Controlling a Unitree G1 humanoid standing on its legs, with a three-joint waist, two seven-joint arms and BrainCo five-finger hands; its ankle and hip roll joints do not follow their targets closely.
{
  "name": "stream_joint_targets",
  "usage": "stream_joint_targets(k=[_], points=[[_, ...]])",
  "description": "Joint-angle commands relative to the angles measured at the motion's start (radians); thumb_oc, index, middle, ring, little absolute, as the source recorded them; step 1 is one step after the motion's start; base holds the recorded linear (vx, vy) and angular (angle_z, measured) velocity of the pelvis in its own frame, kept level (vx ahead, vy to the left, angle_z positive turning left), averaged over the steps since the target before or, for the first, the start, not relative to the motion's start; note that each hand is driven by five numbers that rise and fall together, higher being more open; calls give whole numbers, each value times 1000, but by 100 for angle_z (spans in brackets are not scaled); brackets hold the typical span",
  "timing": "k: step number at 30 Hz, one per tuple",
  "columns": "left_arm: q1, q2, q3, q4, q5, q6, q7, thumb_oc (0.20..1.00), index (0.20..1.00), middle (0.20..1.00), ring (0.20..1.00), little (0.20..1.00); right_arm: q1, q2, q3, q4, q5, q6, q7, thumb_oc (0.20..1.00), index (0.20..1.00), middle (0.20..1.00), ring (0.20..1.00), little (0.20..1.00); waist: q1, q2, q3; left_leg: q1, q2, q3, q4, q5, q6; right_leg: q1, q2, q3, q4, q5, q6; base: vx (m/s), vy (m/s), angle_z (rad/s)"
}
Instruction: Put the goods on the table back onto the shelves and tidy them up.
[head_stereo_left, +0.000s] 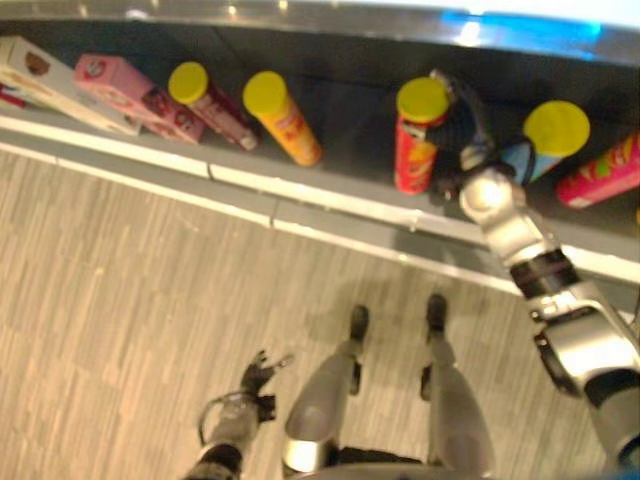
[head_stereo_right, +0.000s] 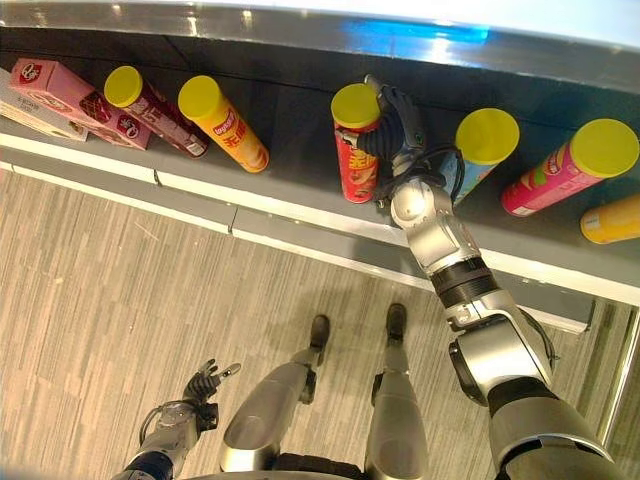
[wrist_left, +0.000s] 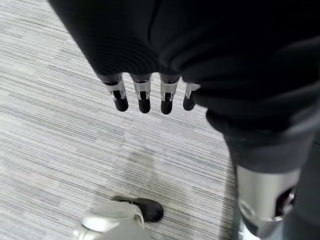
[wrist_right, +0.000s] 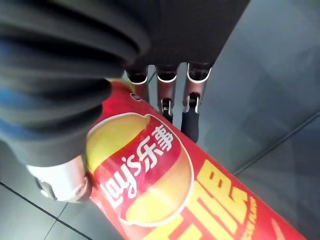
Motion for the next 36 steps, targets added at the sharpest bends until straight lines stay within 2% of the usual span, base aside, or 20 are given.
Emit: stream_joint_targets(k=[1,2,3,4,5,6,8,9,36], points=[[4,-3,-31,-17,12,-11,10,1000,1000,1000,1000,1000,-134,6,12,-30,-24,-24,-11,200,200,200,200,200,-11,54,-7,31,65,64,-183,79,-17,93,-67,11,2,-159,0,0,0,0],[8,-6,-31,-20,13,-11,8,1000,1000,1000,1000,1000,-134,4,10,-29,-25,-21,-11,200,200,200,200,200,-11,53,-7,30,66,64,-183,78,-17,93,-66,11,2,-159,1,0,0,0],[11,-6,-31,-21,13,-11,8,1000,1000,1000,1000,1000,-133,2,10,-32,-29,-21,-9,300,300,300,300,300,-10,52,-7,30,66,64,-183,78,-17,92,-66,12,2,-159,1,0,0,0],[13,-5,-30,-21,12,-11,8,1000,1000,1000,1000,1000,-132,1,11,-32,-30,-20,-8,495,495,495,495,495,-10,50,-7,30,66,64,-183,77,-17,92,-65,13,2,-159,1,0,0,0],[15,-5,-29,-21,11,-10,7,1000,1000,1000,1000,1000,-132,2,12,-34,-29,-21,-9,555,555,555,555,555,-10,50,-7,30,66,64,-183,77,-17,92,-64,13,2,-159,1,0,0,0],[16,-5,-30,-20,12,-9,8,1000,1000,1000,1000,1000,-132,2,12,-36,-28,-20,-9,758,758,758,758,758,-10,49,-7,29,66,64,-183,77,-17,92,-64,13,2,-159,1,0,0,0],[16,-5,-31,-20,12,-10,6,1000,1000,1000,1000,1000,-133,2,12,-36,-28,-21,-9,950,950,950,950,950,-10,47,-7,29,66,63,-183,77,-17,93,-62,15,2,-159,2,0,0,0],[16,-4,-32,-20,11,-10,6,1000,1000,1000,1000,1000,-134,3,11,-37,-28,-20,-10,1000,1000,1000,1000,1000,-10,46,-7,29,65,63,-183,78,-17,92,-61,16,2,-159,2,0,0,0],[4,-2,-35,-10,12,-4,7,1000,1000,1000,1000,1000,-92,24,-13,-93,-2,-25,1,1000,1000,1000,1000,1000,-19,35,-7,45,69,66,-183,74,-20,100,-62,18,2,-156,3,0,0,0]])
